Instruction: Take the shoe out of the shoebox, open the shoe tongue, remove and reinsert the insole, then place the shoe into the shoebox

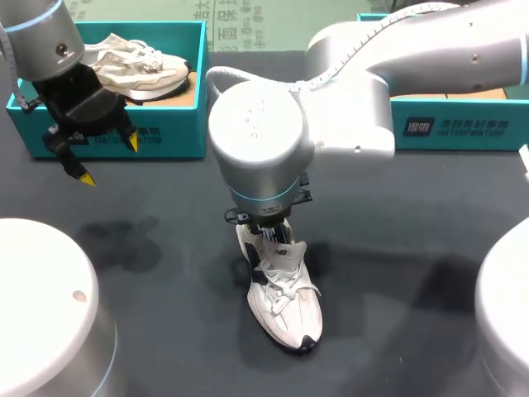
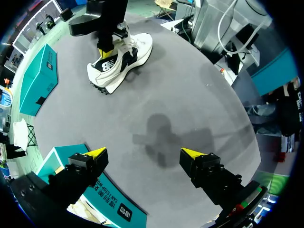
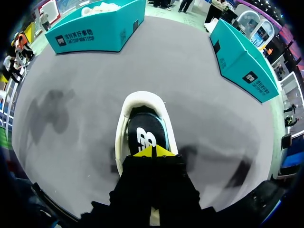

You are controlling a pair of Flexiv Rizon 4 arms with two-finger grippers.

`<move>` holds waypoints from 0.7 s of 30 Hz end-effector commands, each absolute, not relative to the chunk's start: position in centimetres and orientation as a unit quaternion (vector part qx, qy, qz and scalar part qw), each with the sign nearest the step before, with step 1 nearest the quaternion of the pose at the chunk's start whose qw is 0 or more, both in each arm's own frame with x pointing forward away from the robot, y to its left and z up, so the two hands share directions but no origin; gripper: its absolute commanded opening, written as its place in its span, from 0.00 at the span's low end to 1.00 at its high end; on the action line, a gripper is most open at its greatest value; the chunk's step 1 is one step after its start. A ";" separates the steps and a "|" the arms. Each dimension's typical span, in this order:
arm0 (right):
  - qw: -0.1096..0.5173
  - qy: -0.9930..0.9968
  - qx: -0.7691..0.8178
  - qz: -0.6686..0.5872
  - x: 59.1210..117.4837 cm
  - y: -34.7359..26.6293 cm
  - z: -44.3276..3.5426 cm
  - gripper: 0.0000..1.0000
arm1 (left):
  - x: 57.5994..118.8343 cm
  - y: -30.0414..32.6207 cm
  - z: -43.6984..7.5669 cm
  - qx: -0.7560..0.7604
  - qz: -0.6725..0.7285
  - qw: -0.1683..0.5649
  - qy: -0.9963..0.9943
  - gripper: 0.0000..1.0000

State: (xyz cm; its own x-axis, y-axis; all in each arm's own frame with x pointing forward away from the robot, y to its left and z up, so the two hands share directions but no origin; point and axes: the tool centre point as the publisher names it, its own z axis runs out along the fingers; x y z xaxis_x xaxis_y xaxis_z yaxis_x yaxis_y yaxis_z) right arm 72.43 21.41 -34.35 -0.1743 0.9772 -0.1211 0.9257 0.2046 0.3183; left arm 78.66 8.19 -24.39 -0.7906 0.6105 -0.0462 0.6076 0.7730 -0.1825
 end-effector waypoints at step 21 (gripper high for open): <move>0.200 0.738 0.644 0.004 71.2 22.0 -36.4 0.00 | 78.5 8.2 -24.4 -0.324 0.093 0.007 -0.942 1.00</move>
